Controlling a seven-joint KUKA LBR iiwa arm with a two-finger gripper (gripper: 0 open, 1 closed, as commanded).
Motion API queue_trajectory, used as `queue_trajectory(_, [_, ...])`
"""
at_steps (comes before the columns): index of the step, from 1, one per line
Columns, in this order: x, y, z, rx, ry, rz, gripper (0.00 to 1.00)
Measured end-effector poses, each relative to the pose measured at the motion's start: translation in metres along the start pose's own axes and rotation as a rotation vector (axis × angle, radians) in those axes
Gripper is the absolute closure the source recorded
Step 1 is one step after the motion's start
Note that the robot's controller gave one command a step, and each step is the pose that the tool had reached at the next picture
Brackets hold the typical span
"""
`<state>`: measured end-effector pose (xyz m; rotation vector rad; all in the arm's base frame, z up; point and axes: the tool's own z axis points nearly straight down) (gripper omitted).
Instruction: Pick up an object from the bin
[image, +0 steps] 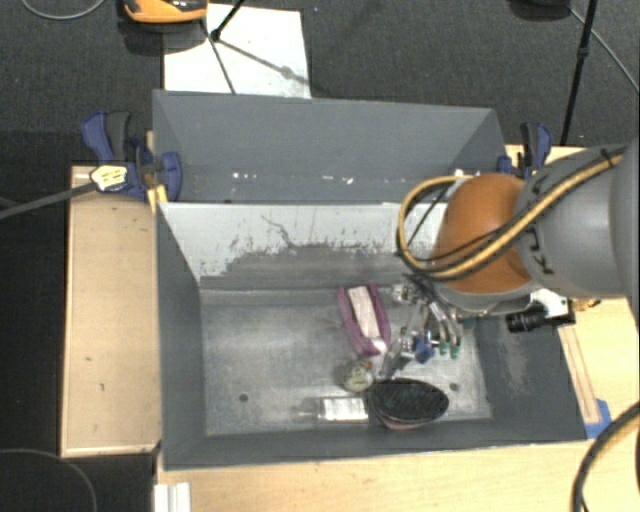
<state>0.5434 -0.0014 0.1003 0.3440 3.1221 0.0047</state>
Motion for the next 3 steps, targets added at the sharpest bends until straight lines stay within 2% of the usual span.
queue_trajectory(1, [-0.063, -0.047, 0.027, -0.002, -0.001, -0.096, 0.0])
queue_trajectory(2, [0.026, 0.06, 0.029, 0.0, -0.003, -0.278, 0.0])
queue_trajectory(3, [0.025, 0.057, 0.028, 0.002, 0.0, -0.271, 1.0])
